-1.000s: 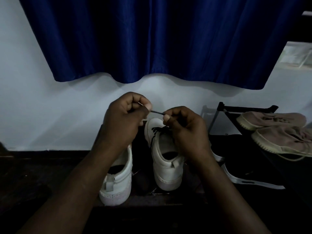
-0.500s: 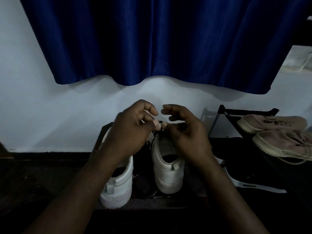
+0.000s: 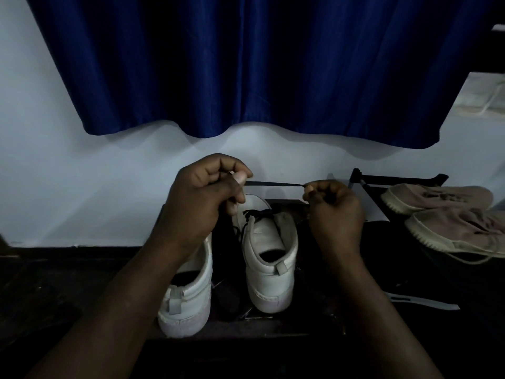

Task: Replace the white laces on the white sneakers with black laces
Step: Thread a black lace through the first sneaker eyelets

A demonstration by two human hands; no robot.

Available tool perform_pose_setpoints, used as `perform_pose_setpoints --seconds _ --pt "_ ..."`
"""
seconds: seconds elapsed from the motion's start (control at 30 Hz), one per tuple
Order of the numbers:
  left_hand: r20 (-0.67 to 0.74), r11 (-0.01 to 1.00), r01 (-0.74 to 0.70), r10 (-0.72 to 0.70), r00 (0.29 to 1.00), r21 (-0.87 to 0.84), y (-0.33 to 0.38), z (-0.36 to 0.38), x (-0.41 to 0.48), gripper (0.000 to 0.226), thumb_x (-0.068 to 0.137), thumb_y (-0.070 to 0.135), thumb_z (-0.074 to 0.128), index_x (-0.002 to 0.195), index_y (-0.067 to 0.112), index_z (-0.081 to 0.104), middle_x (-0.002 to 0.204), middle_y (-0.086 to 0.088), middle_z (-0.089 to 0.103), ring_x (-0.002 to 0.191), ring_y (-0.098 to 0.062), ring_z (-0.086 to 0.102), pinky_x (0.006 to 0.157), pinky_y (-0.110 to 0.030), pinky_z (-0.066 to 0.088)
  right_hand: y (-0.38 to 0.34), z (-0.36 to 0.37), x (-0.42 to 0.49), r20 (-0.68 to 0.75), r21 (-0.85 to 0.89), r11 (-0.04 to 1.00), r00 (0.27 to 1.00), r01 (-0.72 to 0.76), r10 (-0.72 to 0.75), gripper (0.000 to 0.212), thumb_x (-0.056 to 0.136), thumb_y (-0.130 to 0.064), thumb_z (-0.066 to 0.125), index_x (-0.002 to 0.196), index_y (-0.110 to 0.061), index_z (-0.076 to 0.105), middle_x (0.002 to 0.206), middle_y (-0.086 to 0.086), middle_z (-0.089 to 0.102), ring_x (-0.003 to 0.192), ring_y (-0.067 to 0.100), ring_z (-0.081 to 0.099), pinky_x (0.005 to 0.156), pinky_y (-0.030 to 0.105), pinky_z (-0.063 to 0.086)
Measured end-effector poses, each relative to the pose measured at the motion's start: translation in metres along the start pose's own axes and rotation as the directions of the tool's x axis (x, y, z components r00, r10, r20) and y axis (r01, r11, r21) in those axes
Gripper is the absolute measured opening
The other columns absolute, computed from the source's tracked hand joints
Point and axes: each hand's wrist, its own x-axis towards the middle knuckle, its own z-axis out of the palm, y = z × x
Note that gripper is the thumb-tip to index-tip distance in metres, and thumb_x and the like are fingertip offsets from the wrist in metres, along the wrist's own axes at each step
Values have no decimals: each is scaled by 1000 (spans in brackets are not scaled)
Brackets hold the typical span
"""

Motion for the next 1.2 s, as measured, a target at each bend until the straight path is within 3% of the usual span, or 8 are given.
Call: perform_pose_setpoints --seconds 0.13,0.27,0.43,0.6,0.77,0.9,1.0,1.2 --pt "61 975 6 8 998 -223 5 2 -2 21 95 6 56 95 10 76 79 -13 71 63 -25 60 61 -28 52 -5 2 -6 38 30 998 998 49 -50 11 95 -18 72 88 -26 76 81 -9 76 78 7 71 77 42 62" --pt "124 968 2 30 992 -250 7 5 -3 36 97 -11 45 111 6 73 103 -15 77 76 -29 72 77 -33 58 -16 9 -18 191 167 982 974 91 -122 10 93 -15 76 93 -25 77 94 -3 76 81 14 76 75 48 64" --pt "26 997 -11 13 1000 -83 4 13 -3 20 86 4 72 106 4 75 93 -13 79 79 -24 77 79 -31 61 -17 16 -25 432 151 974 875 170 -220 8 91 -21 78 95 -27 78 95 -5 78 89 15 76 82 48 62" --pt "-99 964 -68 96 990 257 -2 10 -3 16 93 9 74 92 24 79 82 4 78 64 -19 75 72 -42 62 -19 12 -25 400 198 956 873 215 -279 15 92 -40 67 92 -30 78 104 -11 73 102 16 71 87 53 58" --pt "-163 826 -62 183 969 560 -4 9 -6 6 88 29 76 86 35 78 76 19 73 64 -3 70 69 -35 60 -28 6 -30 524 300 953 828 38 -198 43 95 -62 60 91 -25 81 106 0 75 108 24 71 96 62 53" --pt "-194 728 -22 211 958 685 -2 7 -5 4 85 29 74 83 32 77 74 19 71 65 -1 65 68 -27 56 -26 7 -29 525 148 981 831 124 -185 19 92 -42 73 83 -25 78 95 -5 76 93 19 73 87 56 57" --pt "-226 664 48 185 956 747 -3 3 -3 8 84 26 73 77 29 73 70 15 69 65 -7 64 67 -30 55 -23 7 -26 483 245 969 863 30 -149 11 97 -23 73 89 -19 79 88 1 77 88 21 74 84 51 60" --pt "-132 497 49 132 983 866 -8 7 -4 3 85 24 71 84 26 74 89 5 61 80 -20 64 74 -37 51 -14 7 -19 422 166 965 870 203 -256 20 98 -10 70 105 -24 82 95 -5 68 95 10 68 86 29 55"
